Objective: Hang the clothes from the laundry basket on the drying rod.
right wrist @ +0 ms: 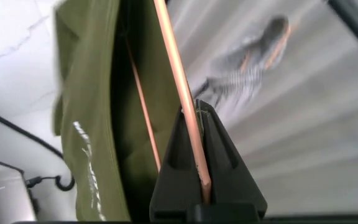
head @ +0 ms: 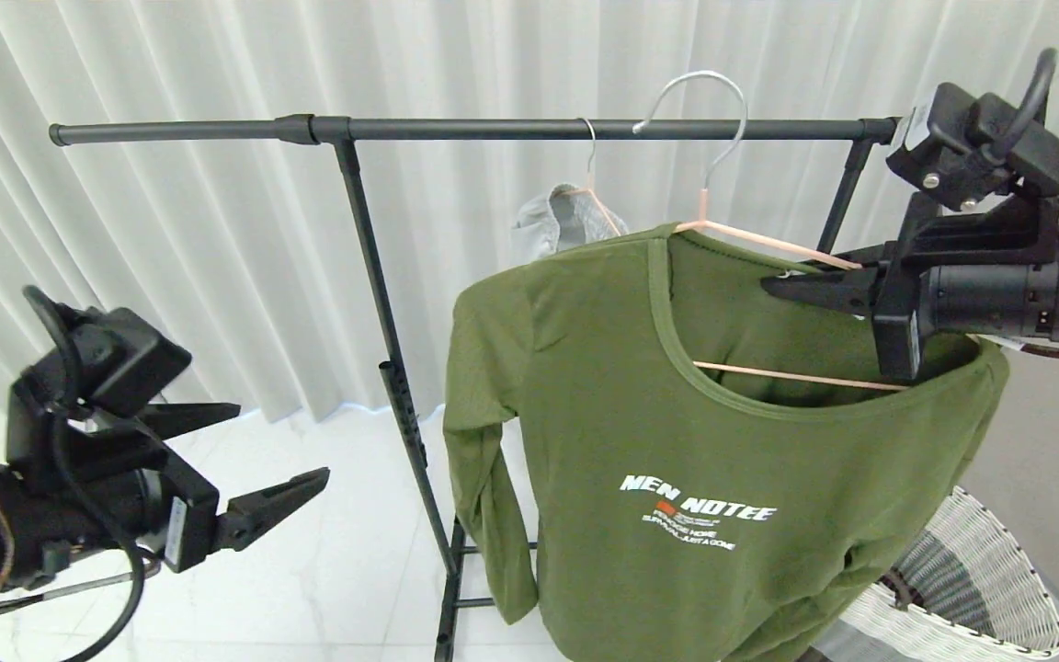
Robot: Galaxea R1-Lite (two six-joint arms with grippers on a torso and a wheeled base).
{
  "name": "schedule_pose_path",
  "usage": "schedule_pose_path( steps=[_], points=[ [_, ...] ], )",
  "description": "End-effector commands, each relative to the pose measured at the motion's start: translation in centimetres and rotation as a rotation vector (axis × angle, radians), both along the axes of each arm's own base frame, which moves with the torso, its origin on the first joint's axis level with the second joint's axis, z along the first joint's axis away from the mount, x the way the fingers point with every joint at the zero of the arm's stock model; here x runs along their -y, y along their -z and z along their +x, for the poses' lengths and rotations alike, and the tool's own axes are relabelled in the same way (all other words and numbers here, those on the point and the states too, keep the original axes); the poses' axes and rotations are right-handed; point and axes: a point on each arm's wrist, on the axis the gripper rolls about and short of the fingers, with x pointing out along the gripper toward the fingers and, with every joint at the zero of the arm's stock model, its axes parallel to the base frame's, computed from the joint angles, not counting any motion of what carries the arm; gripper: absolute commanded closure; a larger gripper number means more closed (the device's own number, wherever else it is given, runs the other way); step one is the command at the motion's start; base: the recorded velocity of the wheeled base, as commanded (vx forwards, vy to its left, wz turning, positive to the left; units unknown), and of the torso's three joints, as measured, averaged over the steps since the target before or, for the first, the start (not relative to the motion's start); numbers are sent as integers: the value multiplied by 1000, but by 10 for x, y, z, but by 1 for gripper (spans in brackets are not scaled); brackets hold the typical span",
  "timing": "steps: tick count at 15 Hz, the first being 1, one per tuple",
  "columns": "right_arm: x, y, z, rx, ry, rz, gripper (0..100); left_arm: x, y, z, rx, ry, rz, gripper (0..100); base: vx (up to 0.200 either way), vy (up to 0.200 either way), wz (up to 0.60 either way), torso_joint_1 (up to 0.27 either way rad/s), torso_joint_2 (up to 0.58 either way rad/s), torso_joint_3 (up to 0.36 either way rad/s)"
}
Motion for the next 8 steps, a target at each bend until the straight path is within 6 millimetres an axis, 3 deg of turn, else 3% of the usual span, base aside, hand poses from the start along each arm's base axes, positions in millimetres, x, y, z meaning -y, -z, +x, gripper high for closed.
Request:
schedule_pose_path(
  steps=[1, 4, 8],
  points=[
    [9, 1, -10, -32, 72, 27, 100, -4, -52, -27, 56, -47, -109, 0, 0, 0, 0, 0, 0, 0],
    [20, 0, -21, -80, 228, 89, 100, -6, -40, -24, 16, -120, -67, 0, 0, 0, 0, 0, 0, 0],
    [56, -4, -38, -121, 464, 111, 100, -7, -24, -22, -22, -158, -4, 0, 0, 0, 0, 0, 0, 0]
  ],
)
